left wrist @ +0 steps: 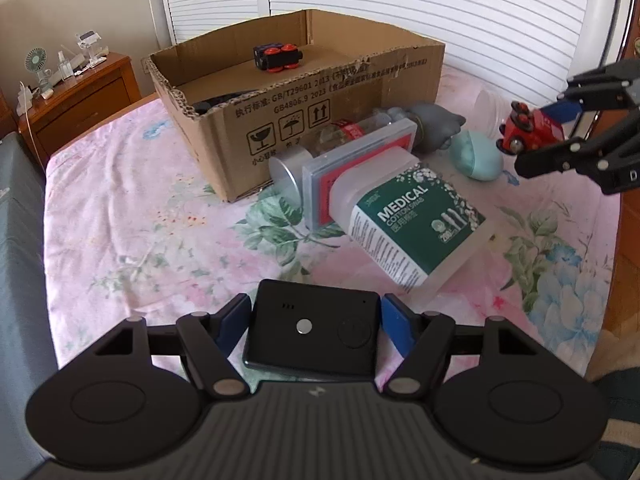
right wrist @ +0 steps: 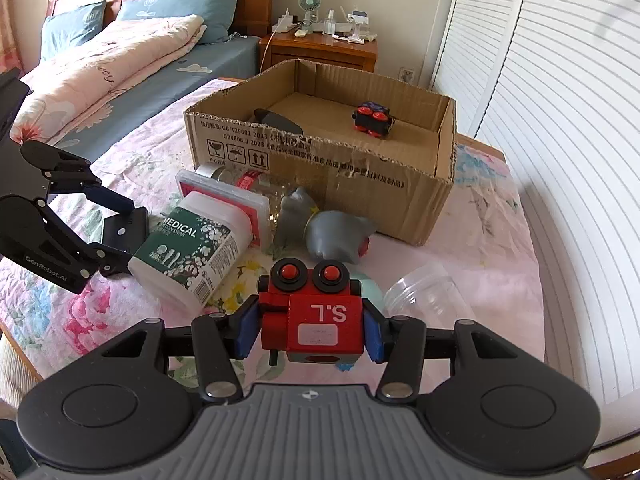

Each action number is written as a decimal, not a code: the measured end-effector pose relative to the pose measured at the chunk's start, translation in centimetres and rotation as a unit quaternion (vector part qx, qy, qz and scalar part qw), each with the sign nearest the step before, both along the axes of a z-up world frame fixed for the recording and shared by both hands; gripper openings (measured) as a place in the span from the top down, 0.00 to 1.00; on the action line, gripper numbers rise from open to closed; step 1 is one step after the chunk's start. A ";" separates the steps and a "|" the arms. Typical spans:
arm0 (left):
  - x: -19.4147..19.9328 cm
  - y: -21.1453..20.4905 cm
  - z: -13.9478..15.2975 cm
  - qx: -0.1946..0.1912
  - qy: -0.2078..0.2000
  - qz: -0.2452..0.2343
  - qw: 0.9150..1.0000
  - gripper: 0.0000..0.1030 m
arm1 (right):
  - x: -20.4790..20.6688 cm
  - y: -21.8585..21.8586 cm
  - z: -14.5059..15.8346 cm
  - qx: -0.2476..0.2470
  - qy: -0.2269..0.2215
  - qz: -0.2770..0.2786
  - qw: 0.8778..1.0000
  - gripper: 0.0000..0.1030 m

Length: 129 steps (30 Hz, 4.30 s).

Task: Organize rigid objects
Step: 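Lift both held objects and carry them over the cardboard box, then open right gripper to drop the red car while left gripper releases the black case, then move both tools back toward the MEDICAL cotton swab tub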

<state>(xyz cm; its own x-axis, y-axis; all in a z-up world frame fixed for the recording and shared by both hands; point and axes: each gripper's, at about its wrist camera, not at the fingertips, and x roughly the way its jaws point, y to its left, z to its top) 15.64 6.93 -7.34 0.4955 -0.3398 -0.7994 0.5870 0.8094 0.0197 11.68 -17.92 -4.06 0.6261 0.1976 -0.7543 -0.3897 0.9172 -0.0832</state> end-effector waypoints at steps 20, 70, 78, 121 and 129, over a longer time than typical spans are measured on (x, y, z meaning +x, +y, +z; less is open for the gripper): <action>1.5 0.7 4.5 -0.023 -0.014 0.027 0.999 0.60 | 2.1 0.1 3.7 0.001 -0.058 0.013 0.998 0.45; 2.7 -1.0 8.6 -0.033 -0.056 0.054 0.996 0.33 | 11.4 1.0 6.2 -0.018 -0.106 0.004 0.994 0.16; 7.2 -3.7 10.7 -0.037 -0.084 0.037 0.995 0.32 | 9.5 -0.3 6.0 -0.005 -0.104 -0.007 0.995 0.16; 8.5 -5.1 9.8 -0.012 -0.096 0.118 0.988 0.02 | 0.6 -2.0 1.8 0.004 -0.083 -0.072 0.994 0.00; 2.2 -6.1 7.7 -0.033 -0.101 0.123 0.987 0.01 | -1.3 -4.2 -0.6 0.015 -0.070 -0.109 0.991 0.00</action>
<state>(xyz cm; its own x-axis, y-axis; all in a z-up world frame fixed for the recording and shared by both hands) 17.84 0.88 0.40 0.7166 -0.2377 -0.6557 0.3629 0.9299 0.0595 10.38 -22.10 -4.63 0.7550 0.0675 -0.6522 -0.1686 0.9812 -0.0936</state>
